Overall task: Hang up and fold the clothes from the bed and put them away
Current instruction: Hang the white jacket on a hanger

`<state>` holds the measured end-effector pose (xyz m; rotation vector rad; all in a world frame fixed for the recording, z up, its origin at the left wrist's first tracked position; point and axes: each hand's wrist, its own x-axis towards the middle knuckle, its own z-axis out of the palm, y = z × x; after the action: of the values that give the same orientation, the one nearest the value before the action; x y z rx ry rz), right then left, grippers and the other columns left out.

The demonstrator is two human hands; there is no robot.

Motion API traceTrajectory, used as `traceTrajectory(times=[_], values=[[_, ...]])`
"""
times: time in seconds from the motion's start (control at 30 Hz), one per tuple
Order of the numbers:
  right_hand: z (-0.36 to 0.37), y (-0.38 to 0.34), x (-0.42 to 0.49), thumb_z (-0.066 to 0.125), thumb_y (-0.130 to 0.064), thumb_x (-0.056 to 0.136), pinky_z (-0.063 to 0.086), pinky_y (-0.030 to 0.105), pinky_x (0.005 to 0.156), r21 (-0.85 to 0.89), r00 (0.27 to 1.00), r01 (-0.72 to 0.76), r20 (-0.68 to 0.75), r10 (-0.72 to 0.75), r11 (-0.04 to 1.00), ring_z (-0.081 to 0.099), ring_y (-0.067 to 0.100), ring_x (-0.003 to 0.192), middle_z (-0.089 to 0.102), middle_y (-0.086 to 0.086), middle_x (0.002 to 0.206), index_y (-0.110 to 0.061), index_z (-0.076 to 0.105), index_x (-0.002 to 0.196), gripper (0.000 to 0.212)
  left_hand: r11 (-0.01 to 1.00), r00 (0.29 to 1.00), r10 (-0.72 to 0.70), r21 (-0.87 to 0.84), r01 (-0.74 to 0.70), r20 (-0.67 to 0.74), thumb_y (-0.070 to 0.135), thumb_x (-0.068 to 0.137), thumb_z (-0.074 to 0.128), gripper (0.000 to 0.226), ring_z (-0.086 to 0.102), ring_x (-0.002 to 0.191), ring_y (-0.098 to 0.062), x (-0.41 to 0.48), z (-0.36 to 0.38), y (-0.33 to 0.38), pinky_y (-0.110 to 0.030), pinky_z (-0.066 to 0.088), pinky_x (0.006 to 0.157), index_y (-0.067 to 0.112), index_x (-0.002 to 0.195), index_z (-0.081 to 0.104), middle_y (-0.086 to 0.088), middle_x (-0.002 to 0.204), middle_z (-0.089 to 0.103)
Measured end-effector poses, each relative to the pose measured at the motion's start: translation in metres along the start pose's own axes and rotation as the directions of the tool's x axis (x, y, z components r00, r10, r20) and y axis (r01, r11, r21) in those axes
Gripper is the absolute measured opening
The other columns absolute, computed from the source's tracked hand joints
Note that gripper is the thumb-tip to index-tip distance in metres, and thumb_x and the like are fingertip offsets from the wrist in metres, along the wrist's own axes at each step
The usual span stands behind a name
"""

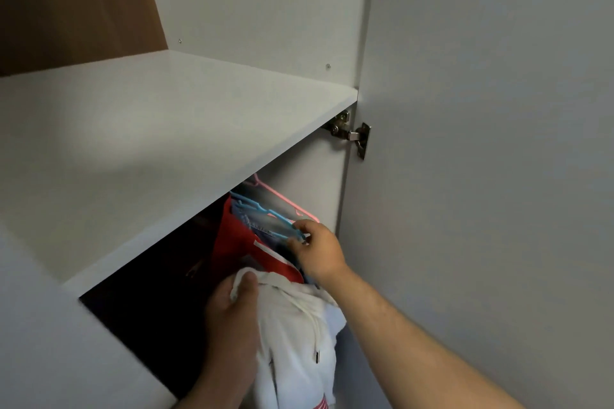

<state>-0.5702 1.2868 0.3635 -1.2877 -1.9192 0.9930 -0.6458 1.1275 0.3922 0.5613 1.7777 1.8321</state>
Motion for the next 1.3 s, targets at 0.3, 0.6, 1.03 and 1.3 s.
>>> traceTrajectory(times=[0.3, 0.6, 1.03, 1.3], values=[[0.019, 0.013, 0.013, 0.064, -0.018, 0.092, 0.037, 0.02, 0.065, -0.116, 0.997, 0.062, 0.049, -0.056, 0.991, 0.049, 0.005, 0.067, 0.061, -0.011, 0.082, -0.024, 0.071, 0.099, 0.011, 0.999, 0.998, -0.043, -0.006, 0.043, -0.041, 0.017, 0.098, 0.058, 0.014, 0.069, 0.087, -0.009, 0.003, 0.001, -0.009, -0.03, 0.05, 0.079, 0.021, 0.092, 0.07, 0.003, 0.092, 0.074], [0.006, -0.005, 0.011, 0.045, -0.019, 0.105, 0.037, 0.022, 0.051, 0.113, 0.988, 0.005, 0.155, -0.023, 0.994, 0.041, 0.007, 0.055, 0.049, -0.002, 0.067, -0.017, 0.059, 0.081, 0.028, 0.998, 0.999, -0.032, -0.045, 0.032, -0.015, 0.015, 0.099, 0.056, 0.015, 0.07, 0.077, -0.007, 0.004, 0.009, -0.001, -0.025, 0.052, 0.072, 0.012, 0.094, 0.07, -0.003, 0.089, 0.075], [-0.025, -0.032, 0.005, 0.04, -0.023, 0.107, 0.055, 0.045, 0.074, 0.298, 0.994, -0.001, 0.108, -0.033, 0.955, 0.056, 0.015, 0.07, 0.063, 0.006, 0.079, -0.018, 0.058, 0.083, 0.029, 0.999, 0.998, 0.007, -0.043, -0.004, 0.062, 0.015, 0.1, 0.054, 0.02, 0.071, 0.077, -0.004, -0.006, 0.024, 0.006, -0.018, 0.051, 0.067, 0.016, 0.089, 0.071, 0.007, 0.084, 0.076], [-0.036, -0.028, -0.005, 0.041, -0.023, 0.104, 0.052, 0.058, 0.077, 0.306, 0.999, -0.003, 0.051, -0.014, 0.952, 0.056, 0.026, 0.074, 0.063, 0.003, 0.073, -0.015, 0.058, 0.081, 0.03, 0.998, 0.997, 0.012, -0.063, -0.007, 0.078, 0.016, 0.1, 0.055, 0.02, 0.072, 0.083, -0.016, -0.01, 0.028, 0.01, -0.031, 0.052, 0.075, 0.012, 0.089, 0.072, -0.002, 0.086, 0.076]])
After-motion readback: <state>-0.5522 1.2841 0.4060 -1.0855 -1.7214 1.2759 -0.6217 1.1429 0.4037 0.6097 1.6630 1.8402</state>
